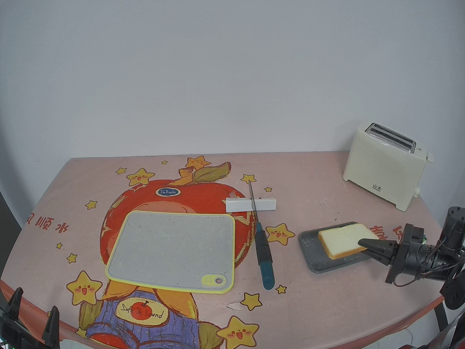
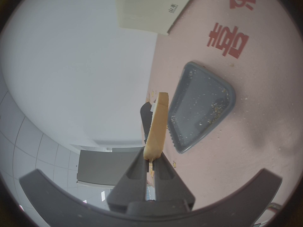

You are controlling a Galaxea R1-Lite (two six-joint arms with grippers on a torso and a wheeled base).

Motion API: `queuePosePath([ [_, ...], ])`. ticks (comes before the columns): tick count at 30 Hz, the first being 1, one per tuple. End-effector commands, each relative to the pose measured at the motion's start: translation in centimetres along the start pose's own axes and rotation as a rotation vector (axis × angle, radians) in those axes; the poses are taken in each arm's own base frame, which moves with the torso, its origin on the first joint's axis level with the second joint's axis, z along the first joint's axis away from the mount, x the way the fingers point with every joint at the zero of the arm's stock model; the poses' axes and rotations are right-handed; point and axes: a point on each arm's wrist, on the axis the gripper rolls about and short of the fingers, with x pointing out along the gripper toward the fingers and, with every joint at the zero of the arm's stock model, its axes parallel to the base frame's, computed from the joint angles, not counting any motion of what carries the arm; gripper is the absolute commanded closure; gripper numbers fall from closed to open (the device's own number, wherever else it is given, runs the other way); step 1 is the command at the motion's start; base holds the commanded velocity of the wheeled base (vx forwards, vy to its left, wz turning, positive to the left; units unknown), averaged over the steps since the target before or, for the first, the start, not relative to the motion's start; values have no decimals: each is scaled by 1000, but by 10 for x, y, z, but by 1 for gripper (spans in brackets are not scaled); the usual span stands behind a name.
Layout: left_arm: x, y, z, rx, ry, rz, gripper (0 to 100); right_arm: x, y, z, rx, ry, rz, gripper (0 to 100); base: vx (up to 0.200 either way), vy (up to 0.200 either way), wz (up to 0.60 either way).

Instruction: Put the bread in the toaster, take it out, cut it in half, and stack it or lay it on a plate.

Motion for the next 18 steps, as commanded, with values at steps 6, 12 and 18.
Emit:
queuePosePath([
  [6,0,0,-5,0,4,1,0,-13,13,-8,-48,-14,58,100,0,0,0],
  [12,0,0,-5,0,4,1,0,-14,13,-8,-50,-19,59,100,0,0,0],
  [18,0,0,-5,0,4,1,0,-14,13,-8,-53,-36,54,100,0,0,0],
])
